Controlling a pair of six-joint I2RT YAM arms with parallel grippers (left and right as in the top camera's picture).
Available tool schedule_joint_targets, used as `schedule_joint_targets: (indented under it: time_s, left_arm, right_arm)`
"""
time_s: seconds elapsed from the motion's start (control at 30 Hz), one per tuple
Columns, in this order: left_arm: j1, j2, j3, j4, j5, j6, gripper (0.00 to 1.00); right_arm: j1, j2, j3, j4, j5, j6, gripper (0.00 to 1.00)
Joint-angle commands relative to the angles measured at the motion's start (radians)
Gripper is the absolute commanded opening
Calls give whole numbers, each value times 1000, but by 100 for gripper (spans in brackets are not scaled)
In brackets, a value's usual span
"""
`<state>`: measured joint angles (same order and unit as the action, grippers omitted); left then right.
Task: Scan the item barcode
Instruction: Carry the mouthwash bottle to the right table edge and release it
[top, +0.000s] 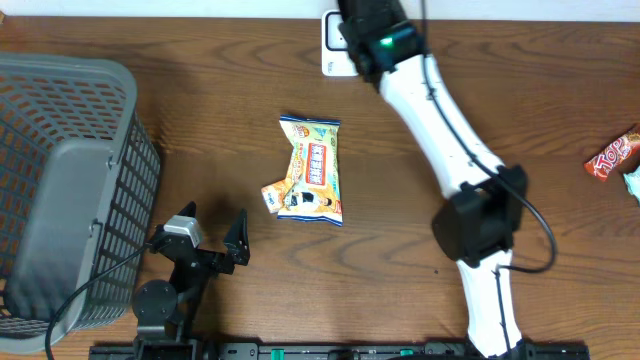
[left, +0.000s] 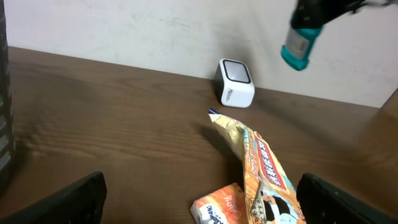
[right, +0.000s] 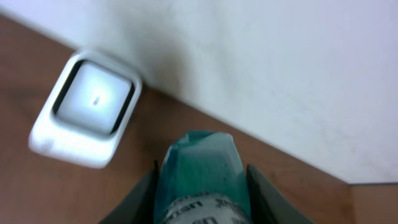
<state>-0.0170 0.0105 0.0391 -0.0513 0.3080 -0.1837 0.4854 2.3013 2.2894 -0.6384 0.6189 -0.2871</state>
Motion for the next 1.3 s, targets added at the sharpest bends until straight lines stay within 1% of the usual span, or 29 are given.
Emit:
schedule_joint_targets:
  time_s: [0.0, 0.03, 0.17, 0.27, 0.37, 0.47, 0.67, 0.9, 1.03, 1.13, 1.27]
  left_arm:
    - [-4, -5, -18, -29, 4, -2, 98]
    - [-4, -5, -18, -30, 4, -2, 98]
    - [-4, -5, -18, -29, 4, -2, 98]
    - [-4, -5, -18, -30, 4, -2, 98]
    - [-4, -5, -18, -30, 4, -2, 98]
    - [-4, -5, -18, -29, 4, -2, 98]
    - [-4, -5, -18, -29, 4, -2, 98]
    - [-4, -5, -18, -30, 4, -2, 98]
    - [-4, -5, -18, -30, 4, -2, 98]
    - [-4, -5, -18, -29, 4, -2, 98]
    - [-4, -5, -18, -29, 4, -2, 98]
  right_arm:
    - [38, 77, 11, 122, 246, -114, 1]
    - [50, 108, 11, 211, 284, -174, 1]
    - [79, 185, 11, 460, 384, -355, 3]
    - [93, 246, 11, 674, 438, -526, 7]
    - [109, 303, 12, 808, 438, -666, 9]
    - [118, 347, 12, 884, 438, -735, 10]
    - [143, 382, 12, 936, 433, -743, 10]
    - [166, 383, 12, 937, 419, -735, 10]
    - [179, 381, 12, 935, 459, -731, 11]
    - [170, 361, 12, 899, 504, -721, 9]
    - [97, 275, 12, 722, 565, -605, 7]
